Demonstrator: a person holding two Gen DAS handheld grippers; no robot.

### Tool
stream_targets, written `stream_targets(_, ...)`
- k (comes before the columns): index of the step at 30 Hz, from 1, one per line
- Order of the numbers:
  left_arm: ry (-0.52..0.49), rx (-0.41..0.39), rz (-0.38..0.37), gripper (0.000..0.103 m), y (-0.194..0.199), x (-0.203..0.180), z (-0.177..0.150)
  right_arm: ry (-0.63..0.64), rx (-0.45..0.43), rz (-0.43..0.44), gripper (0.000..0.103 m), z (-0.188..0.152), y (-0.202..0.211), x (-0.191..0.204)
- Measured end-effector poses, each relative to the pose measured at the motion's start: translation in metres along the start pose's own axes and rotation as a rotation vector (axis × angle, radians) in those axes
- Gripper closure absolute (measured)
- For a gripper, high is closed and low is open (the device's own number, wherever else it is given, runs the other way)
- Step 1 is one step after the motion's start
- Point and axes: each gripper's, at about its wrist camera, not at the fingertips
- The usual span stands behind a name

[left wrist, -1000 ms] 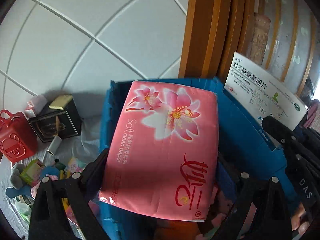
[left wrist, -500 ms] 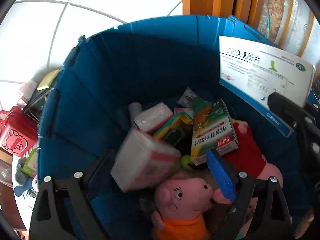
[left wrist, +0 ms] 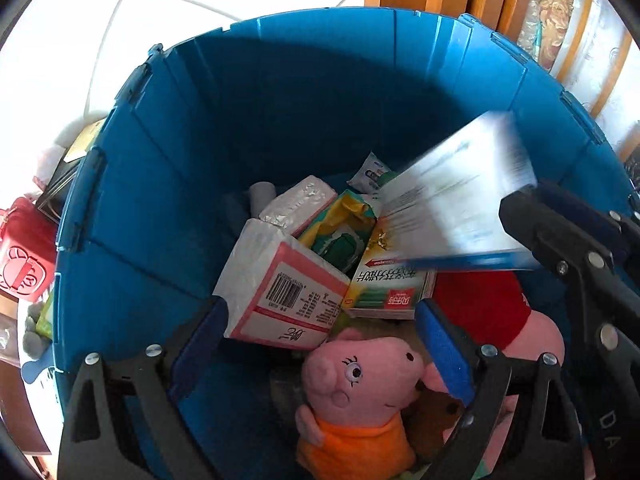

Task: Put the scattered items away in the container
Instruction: 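Carry both items over the blue crate and open both tools to drop them, then move both tools back from the crate to the pile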

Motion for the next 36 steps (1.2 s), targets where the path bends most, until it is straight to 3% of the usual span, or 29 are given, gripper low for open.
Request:
stream_targets(7,-0.007,-0.007,0.012,0.008,0.002,-0.003,0.000,-0.024,-0.002,-0.010,0.071,0.001,0.004,-0.005)
stream_targets(13,-0.028,-0.052,0.032,0.008,0.013,-0.010,-0.004,-0.064,-0.034,-0.021,0.052,0.002,0.018,-0.015)
stream_targets(15,-0.032,-0.077,0.029,0.008,0.022,-0.011,-0.005,-0.074,-0.053,-0.028,0.029,0.004,0.024,-0.018)
stream_targets(17,-0.026,-0.127,0.017,0.008,0.038,-0.007,-0.009,-0.084,-0.085,-0.034,0.023,0.006,0.034,-0.020)
stream_targets(23,0.020,-0.294,0.005,0.008,0.109,0.018,-0.036,-0.130,-0.225,-0.008,0.016,0.009,0.073,-0.027)
stream_targets(25,0.028,-0.376,0.032,0.008,0.138,0.031,-0.052,-0.123,-0.255,0.005,0.009,0.008,0.086,-0.022)
stream_targets(26,0.035,-0.421,0.055,0.008,0.152,0.037,-0.060,-0.120,-0.271,0.018,0.001,0.007,0.092,-0.017)
stream_targets(31,0.122,-0.618,0.154,0.000,0.209,0.088,-0.112,-0.078,-0.375,0.111,0.000,0.000,0.132,0.026)
stream_targets(36,0.238,-0.670,0.213,0.000,0.233,0.150,-0.160,-0.026,-0.436,0.246,0.000,-0.010,0.165,0.088)
Point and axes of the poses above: each gripper's, at about its wrist camera, not at the fingertips, and y roughly against the way its jaws point, x to its left, z to its top, and after that the axes turned 1 degree about y, right-handed
